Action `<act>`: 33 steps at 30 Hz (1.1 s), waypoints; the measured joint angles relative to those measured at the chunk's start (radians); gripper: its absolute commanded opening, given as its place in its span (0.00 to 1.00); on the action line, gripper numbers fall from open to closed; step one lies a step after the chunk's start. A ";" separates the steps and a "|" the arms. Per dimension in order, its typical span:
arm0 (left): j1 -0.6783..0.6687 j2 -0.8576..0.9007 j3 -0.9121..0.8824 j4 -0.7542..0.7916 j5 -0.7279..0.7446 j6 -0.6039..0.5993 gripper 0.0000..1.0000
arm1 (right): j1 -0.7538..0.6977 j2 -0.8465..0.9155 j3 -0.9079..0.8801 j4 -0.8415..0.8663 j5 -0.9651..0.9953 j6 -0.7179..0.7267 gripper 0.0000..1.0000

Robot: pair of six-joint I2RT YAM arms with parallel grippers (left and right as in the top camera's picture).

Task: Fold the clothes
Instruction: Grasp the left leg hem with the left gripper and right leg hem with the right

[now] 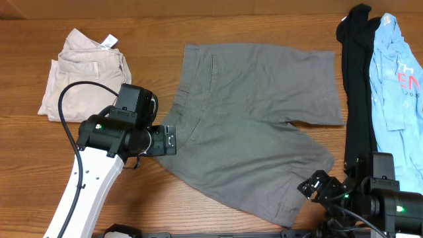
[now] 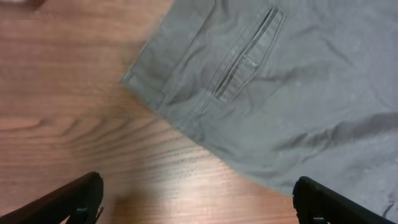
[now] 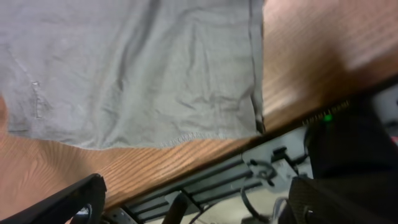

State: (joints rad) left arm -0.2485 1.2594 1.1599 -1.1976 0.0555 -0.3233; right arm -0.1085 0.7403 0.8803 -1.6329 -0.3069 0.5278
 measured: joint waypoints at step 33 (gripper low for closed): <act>0.000 0.232 -0.141 0.195 0.009 -0.062 0.85 | 0.615 0.521 -0.114 0.385 0.225 0.601 1.00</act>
State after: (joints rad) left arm -0.2489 1.4910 1.0187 -1.0023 0.0643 -0.3855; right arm 0.5060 1.2613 0.7666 -1.2484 -0.0814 1.1290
